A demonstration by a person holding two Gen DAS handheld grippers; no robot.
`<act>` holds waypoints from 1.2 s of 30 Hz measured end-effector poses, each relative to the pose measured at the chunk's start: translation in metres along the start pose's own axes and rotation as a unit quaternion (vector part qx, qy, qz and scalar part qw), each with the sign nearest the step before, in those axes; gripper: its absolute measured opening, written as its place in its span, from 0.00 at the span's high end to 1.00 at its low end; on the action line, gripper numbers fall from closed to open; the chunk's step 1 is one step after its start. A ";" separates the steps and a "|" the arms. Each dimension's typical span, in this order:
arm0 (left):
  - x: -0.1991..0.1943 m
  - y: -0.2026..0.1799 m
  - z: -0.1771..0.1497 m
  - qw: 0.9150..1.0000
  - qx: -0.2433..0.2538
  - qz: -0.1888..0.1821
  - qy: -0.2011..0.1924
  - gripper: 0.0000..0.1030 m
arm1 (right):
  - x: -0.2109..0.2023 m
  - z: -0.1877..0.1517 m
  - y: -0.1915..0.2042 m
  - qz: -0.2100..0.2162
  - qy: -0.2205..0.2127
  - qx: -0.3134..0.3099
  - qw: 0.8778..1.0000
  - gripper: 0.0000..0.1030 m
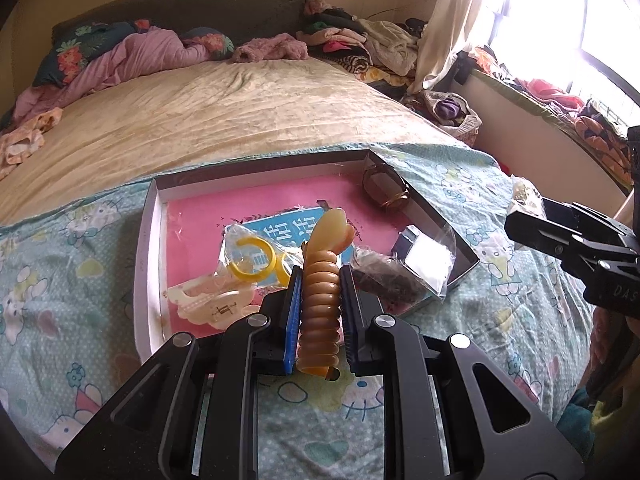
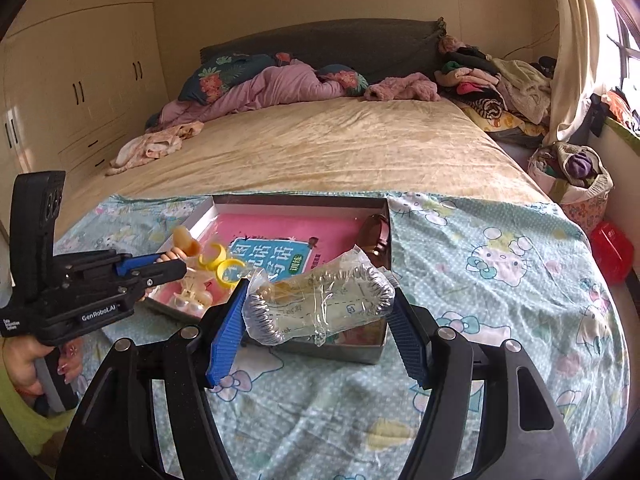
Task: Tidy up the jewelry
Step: 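Lower bracelet and clear bag into the grey box and open both tools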
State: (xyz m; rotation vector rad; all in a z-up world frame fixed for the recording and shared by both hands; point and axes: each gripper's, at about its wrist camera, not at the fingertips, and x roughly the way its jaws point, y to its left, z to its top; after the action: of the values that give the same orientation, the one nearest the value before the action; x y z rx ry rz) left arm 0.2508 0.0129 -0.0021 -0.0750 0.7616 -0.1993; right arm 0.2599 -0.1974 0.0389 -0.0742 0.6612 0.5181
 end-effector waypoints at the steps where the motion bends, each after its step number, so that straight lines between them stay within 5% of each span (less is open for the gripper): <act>1: 0.003 0.000 0.000 1.000 -0.001 0.000 0.002 0.89 | 0.004 0.002 -0.002 0.000 0.001 0.003 1.000 0.37; 12: 0.024 0.006 -0.005 1.000 -0.007 0.006 0.017 0.89 | 0.040 0.009 -0.003 -0.004 0.023 -0.003 1.000 0.37; 26: 0.029 0.016 -0.011 1.000 -0.017 0.013 0.021 0.89 | 0.035 -0.041 -0.008 -0.004 0.040 0.027 0.999 0.37; 36: 0.031 0.015 -0.011 0.999 -0.018 0.014 0.024 0.89 | 0.058 -0.035 -0.010 -0.003 0.059 0.024 0.998 0.37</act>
State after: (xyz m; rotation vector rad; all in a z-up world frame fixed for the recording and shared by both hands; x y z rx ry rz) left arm 0.2674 0.0213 -0.0332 -0.0934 0.8127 -0.1618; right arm 0.2836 -0.1884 -0.0249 -0.0631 0.7888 0.4942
